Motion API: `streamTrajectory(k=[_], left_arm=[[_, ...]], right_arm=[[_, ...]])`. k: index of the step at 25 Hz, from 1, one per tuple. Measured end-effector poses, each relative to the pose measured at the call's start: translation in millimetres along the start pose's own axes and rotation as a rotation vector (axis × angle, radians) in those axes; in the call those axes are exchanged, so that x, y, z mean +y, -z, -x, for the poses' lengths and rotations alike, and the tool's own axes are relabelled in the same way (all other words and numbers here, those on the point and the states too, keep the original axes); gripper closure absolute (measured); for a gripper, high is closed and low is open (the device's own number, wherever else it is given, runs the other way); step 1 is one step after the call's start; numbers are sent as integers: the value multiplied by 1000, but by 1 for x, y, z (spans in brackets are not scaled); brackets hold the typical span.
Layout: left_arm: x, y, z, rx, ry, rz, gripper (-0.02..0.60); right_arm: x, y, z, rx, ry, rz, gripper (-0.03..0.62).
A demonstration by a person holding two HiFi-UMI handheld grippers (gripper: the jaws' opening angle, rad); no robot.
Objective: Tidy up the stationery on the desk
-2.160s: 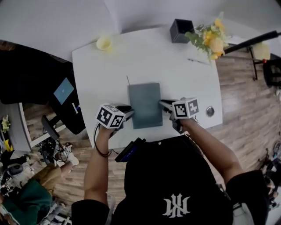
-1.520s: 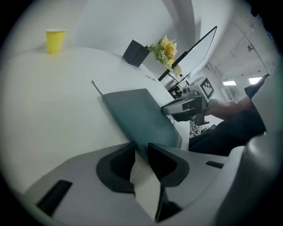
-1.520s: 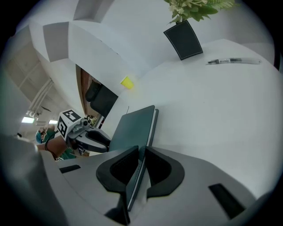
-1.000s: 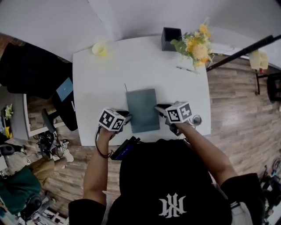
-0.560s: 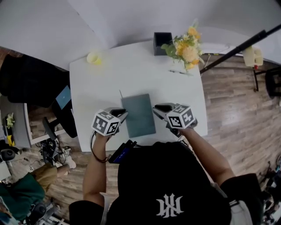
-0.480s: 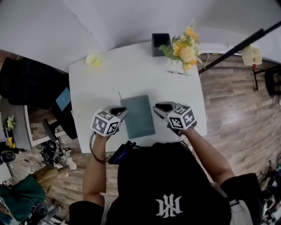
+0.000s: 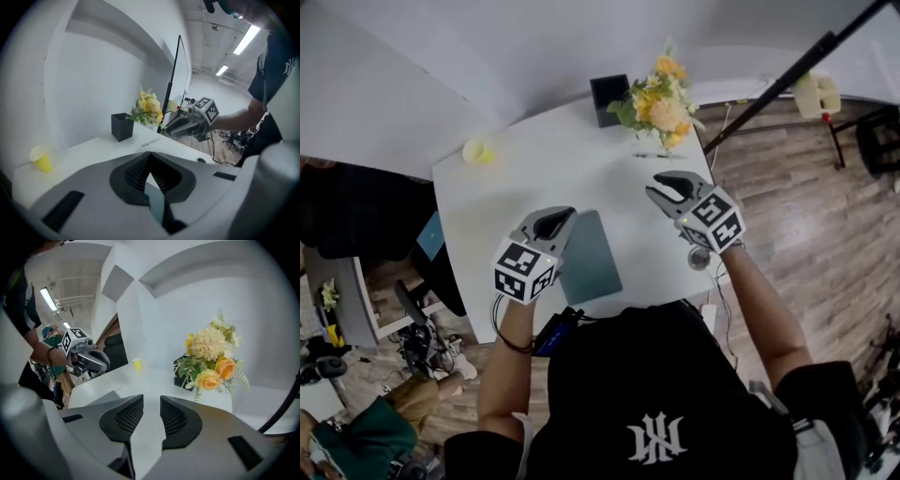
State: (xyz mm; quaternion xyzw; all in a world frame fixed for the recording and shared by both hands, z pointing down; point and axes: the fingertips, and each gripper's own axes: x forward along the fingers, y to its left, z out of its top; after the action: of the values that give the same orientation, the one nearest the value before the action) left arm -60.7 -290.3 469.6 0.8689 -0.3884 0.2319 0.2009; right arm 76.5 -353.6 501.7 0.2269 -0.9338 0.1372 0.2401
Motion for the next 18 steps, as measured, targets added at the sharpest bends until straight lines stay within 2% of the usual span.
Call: streamTrajectory(k=[2,5,10,13,18], left_arm=[[-8,-10,-9,-13,28,-18,580],[-22,-20,-24,-8,79,-31,580],[-38,-18,-42,14,129,-27,580],[-42,-10,-51,37,149,-13,580],[-46,4,-59,70,167,23,580]], right_arm=[[-16,6,5,20,18,14,461],[-40,23,11,80,50,62,455],[-76,47,10,157,95,271,444],[-90,56,5,192,82,370,444],[-112,73,-14,244,39,397,445]])
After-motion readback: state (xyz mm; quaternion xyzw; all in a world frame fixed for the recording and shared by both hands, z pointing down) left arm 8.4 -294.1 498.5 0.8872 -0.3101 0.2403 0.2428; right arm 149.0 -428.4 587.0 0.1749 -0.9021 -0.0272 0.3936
